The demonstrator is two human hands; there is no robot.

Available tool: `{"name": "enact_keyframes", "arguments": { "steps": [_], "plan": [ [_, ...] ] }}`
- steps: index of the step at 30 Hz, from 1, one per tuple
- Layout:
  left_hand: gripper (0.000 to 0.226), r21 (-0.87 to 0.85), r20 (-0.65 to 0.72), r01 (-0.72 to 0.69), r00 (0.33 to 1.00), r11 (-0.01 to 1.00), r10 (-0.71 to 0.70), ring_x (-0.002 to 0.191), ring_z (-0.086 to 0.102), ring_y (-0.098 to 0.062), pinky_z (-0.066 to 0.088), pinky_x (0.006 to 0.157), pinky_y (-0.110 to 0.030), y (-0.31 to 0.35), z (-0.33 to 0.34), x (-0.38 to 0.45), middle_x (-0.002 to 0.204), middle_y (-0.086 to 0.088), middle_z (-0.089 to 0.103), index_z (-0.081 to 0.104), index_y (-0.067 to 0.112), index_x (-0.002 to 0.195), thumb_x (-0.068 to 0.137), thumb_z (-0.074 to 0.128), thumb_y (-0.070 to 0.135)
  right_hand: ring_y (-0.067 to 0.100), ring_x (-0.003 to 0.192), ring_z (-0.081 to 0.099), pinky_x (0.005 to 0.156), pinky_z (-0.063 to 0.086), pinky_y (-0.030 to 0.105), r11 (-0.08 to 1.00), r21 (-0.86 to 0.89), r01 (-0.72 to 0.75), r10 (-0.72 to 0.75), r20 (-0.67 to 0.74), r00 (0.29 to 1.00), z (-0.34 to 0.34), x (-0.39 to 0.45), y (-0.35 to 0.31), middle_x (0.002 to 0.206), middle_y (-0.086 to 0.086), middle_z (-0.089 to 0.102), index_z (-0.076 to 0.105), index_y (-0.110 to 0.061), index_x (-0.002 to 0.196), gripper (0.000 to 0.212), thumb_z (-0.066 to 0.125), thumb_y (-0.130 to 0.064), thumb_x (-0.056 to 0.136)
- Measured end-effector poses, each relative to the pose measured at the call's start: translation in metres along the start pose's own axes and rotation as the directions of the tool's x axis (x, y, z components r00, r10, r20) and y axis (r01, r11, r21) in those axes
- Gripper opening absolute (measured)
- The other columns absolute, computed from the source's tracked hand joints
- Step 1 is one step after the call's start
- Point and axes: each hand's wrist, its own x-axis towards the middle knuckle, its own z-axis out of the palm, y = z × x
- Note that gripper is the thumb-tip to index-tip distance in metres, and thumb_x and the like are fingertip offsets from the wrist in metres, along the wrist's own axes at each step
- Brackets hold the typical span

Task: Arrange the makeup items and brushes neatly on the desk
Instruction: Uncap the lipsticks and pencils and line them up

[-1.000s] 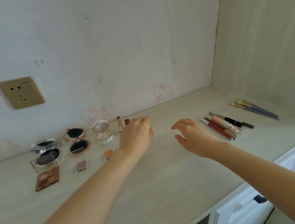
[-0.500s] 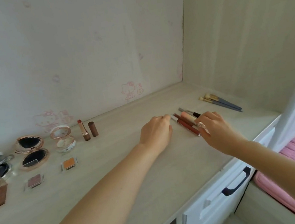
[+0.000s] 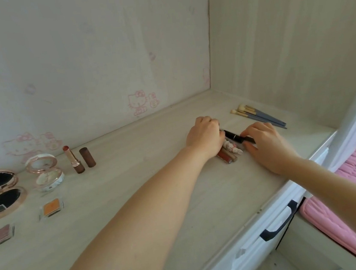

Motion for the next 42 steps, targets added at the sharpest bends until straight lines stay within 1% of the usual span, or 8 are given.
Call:
{"name": "enact_keyframes", "arguments": {
  "steps": [8,18,24,29,31,34,38,42],
  "plan": [
    [0.039,0.080,0.186,0.076,0.978,0.994,-0.090,0.124,0.033,-0.033,0.038,0.099,-0.041,0.003,0.016,0.023,0.125,-0.011,0.052,0.063,0.008,0.115,0.098,0.040,0.033,0.026,0.107,0.047,0.090,0.041,0.032,1.000,0.004,-0.015,0.015,-0.002,1.000,-0.001,0.004,0.001,0.111,0.003,0.059,0.065,-0.013,0.109,0.023,0.060,-0.025,0.091],
    [0.028,-0.287,0.013,0.180,0.983,0.941,-0.184,0.115,0.041,-0.030,0.043,0.092,-0.041,0.018,0.009,0.011,0.096,-0.007,0.055,0.060,0.006,0.104,0.093,0.051,0.030,0.025,0.106,0.047,0.086,0.042,0.034,0.998,0.063,-0.029,0.034,-0.065,0.997,-0.006,0.003,-0.010,0.110,0.002,0.062,0.068,-0.013,0.105,0.020,0.063,-0.025,0.090],
    [0.026,-0.670,-0.040,0.333,0.876,0.663,-0.480,0.077,0.051,-0.012,0.036,0.058,-0.021,0.024,-0.020,-0.001,0.089,0.003,0.055,0.054,0.013,0.098,0.085,0.063,0.034,0.024,0.110,0.048,0.084,0.036,0.027,0.975,0.221,-0.029,0.072,-0.193,0.979,-0.017,0.006,-0.037,0.113,0.002,0.064,0.066,-0.014,0.105,0.017,0.061,-0.022,0.091],
    [0.031,-0.863,0.054,0.335,0.806,0.379,-0.589,0.087,0.067,-0.022,0.054,0.082,-0.037,0.017,-0.038,-0.021,0.102,-0.009,0.066,0.055,0.012,0.102,0.081,0.069,0.029,0.018,0.110,0.050,0.083,0.036,0.024,0.940,0.342,-0.010,0.071,-0.165,0.984,-0.021,0.007,-0.069,0.106,-0.006,0.064,0.062,-0.018,0.109,0.019,0.056,-0.021,0.091],
    [0.032,-0.896,0.077,0.316,0.803,0.313,-0.591,0.080,0.069,-0.023,0.057,0.080,-0.035,0.010,-0.046,-0.032,0.106,-0.014,0.066,0.055,0.010,0.108,0.083,0.069,0.025,0.016,0.105,0.051,0.081,0.040,0.027,0.941,0.337,0.020,0.037,-0.161,0.986,-0.022,0.004,-0.082,0.103,-0.010,0.064,0.061,-0.020,0.109,0.019,0.056,-0.025,0.091],
    [0.029,-0.922,0.068,0.275,0.806,0.271,-0.588,0.068,0.068,-0.018,0.056,0.067,-0.025,-0.003,-0.061,-0.052,0.099,-0.016,0.069,0.058,0.011,0.111,0.085,0.067,0.020,0.017,0.100,0.052,0.079,0.042,0.031,0.944,0.325,0.059,-0.007,-0.159,0.987,-0.023,0.001,-0.101,0.098,-0.010,0.067,0.062,-0.019,0.107,0.020,0.058,-0.030,0.091],
    [0.020,-0.930,0.047,0.251,0.807,0.270,-0.589,0.070,0.071,-0.013,0.057,0.069,-0.025,-0.026,-0.081,-0.085,0.093,-0.012,0.072,0.063,0.011,0.104,0.086,0.066,0.019,0.010,0.093,0.049,0.076,0.041,0.028,0.936,0.338,0.099,-0.059,-0.126,0.990,-0.021,-0.003,-0.129,0.093,-0.016,0.063,0.062,-0.023,0.105,0.022,0.060,-0.038,0.089],
    [0.026,-0.940,0.056,0.245,0.796,0.236,-0.602,0.076,0.073,-0.019,0.058,0.068,-0.026,-0.054,-0.100,-0.121,0.090,-0.013,0.073,0.061,0.004,0.104,0.084,0.070,0.018,0.016,0.088,0.054,0.074,0.038,0.028,0.926,0.340,0.165,-0.115,-0.164,0.980,-0.016,-0.008,-0.163,0.083,-0.021,0.057,0.065,-0.021,0.098,0.012,0.060,-0.028,0.090]
  ]
}}
